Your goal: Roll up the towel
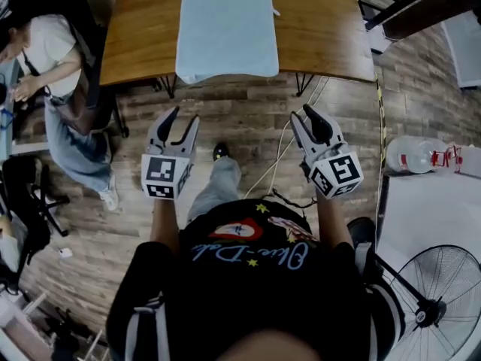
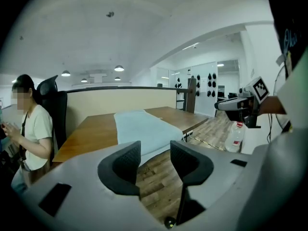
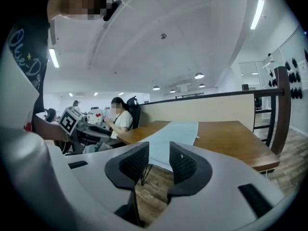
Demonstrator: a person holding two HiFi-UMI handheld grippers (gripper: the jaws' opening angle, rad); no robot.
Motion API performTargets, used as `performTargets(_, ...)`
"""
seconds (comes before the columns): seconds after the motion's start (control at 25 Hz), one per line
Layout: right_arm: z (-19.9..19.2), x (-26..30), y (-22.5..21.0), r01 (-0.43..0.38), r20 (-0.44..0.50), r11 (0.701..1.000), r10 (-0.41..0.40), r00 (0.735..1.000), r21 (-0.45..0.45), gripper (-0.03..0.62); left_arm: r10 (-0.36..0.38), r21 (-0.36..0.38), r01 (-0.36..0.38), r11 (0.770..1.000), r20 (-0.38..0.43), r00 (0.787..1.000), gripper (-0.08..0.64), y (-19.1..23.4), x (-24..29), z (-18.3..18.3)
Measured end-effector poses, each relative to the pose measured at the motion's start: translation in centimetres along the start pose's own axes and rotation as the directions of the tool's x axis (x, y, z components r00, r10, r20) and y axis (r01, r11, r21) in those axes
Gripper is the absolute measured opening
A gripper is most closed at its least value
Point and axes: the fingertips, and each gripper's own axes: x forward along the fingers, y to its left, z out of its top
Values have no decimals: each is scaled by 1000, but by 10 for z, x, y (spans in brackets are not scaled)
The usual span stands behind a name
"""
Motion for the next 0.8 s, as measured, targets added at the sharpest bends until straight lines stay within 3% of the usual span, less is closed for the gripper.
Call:
performTargets(0.24,-54,57,-27,56,-144,996,-65,987,-62,107,-23,-65,14,998,-126,992,226,52,54,-58)
performTargets(0.4,-92,82,-42,25,-185,1000,-25,983,-1,121,-22,-89,3,996,-210,977,232,70,88,-105)
performTargets(0.52,-121,103,-52,-18,-217,999,11,976,-28,121,-3,-114,-25,993,-244,970,261,85,107,-130)
performTargets(0.64,-143,118,-66,-55,-239,997,40,970,-56,137,-17,-90,-5,996,-241,970,262,88,126,-140)
performTargets(0.8,-157,131,-79,-101,-217,995,97,971,-5,172,-63,-92,47,995,-184,981,265,81,149,-137)
